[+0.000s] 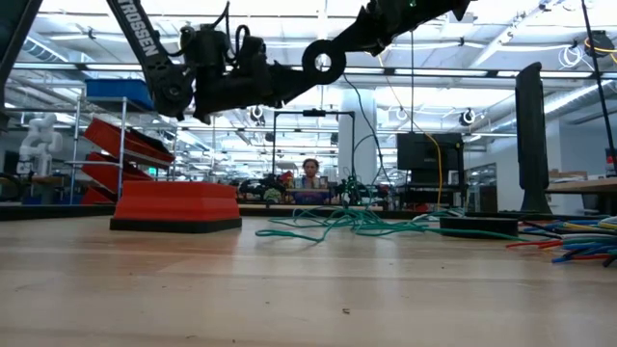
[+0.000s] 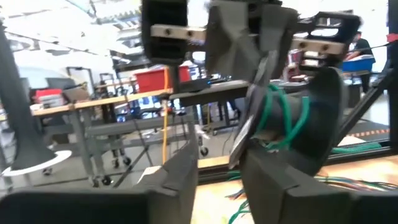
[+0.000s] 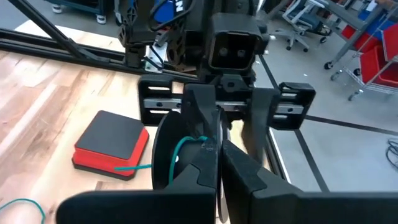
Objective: Coiling cords
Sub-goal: Coil the green wire cable on the spool
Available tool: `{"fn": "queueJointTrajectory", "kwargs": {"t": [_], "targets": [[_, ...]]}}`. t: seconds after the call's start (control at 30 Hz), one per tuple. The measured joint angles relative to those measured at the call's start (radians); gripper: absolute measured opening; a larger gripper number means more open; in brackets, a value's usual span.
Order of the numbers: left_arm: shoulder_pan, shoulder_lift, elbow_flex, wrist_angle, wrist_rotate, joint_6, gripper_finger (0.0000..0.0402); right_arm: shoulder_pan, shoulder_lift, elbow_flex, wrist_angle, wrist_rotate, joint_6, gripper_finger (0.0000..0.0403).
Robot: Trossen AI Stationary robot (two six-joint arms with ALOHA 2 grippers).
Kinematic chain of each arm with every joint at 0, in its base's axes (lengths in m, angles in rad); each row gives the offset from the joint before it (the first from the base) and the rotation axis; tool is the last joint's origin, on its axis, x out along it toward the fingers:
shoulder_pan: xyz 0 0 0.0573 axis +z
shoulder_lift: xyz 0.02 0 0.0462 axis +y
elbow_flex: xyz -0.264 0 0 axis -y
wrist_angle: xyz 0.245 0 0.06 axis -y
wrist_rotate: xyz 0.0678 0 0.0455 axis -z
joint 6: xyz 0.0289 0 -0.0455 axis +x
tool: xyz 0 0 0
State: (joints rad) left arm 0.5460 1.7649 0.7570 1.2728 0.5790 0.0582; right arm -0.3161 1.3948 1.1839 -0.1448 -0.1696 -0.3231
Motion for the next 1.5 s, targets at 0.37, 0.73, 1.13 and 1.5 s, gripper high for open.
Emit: {"fn": "queueJointTrajectory", "kwargs": {"t": [0.37, 0.73, 1.13, 1.5], "targets": [[0.076, 0.000, 0.000, -0.021, 0.023, -0.019, 0.0163, 0.004, 0.000, 0.000, 0.002, -0.029, -0.005, 0.0001], [0.064, 0.000, 0.000, -0.039, 0.094, -0.026, 0.0164, -0.010, 0.000, 0.000, 0.011, 0.015, -0.008, 0.0001], [0.072, 0.000, -0.006, -0.135, 0.040, -0.022, 0.0164, -0.010, -0.001, 0.000, 0.081, 0.066, -0.022, 0.0001], [-0.015, 0.177, -0.007, 0.230, -0.039, -0.128, 0.0164, -0.010, -0.001, 0.000, 0.166, 0.062, -0.030, 0.0000]]}}
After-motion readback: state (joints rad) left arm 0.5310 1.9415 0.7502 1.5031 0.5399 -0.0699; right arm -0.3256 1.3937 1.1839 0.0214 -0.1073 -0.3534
